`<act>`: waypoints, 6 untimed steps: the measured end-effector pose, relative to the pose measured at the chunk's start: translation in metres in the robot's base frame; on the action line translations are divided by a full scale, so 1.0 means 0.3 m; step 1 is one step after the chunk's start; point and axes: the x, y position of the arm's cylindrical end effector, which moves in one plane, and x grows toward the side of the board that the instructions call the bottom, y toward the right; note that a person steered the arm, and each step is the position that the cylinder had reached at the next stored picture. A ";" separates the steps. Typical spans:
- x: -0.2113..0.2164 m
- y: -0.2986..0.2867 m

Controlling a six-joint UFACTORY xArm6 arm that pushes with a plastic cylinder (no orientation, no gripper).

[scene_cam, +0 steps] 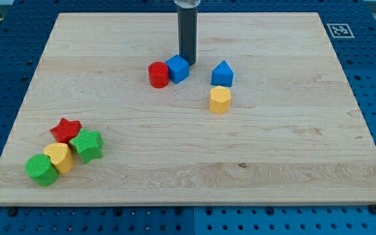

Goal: Move the blue cube and red circle to the group of blocks

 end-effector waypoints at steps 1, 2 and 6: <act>0.068 -0.001; 0.107 -0.030; 0.119 -0.301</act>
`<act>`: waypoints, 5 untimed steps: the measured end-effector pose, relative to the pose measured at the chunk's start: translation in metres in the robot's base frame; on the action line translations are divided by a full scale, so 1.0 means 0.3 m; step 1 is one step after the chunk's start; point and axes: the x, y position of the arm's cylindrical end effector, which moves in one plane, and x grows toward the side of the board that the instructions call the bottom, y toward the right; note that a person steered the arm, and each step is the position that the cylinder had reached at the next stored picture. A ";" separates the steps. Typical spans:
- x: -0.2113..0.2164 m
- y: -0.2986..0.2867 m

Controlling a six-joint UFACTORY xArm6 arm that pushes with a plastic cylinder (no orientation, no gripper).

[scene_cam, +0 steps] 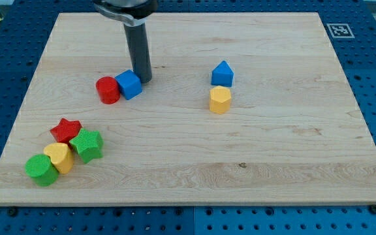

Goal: Move the blue cube and red circle to the group of blocks

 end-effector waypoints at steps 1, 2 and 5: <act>0.000 -0.052; 0.000 -0.108; 0.085 -0.209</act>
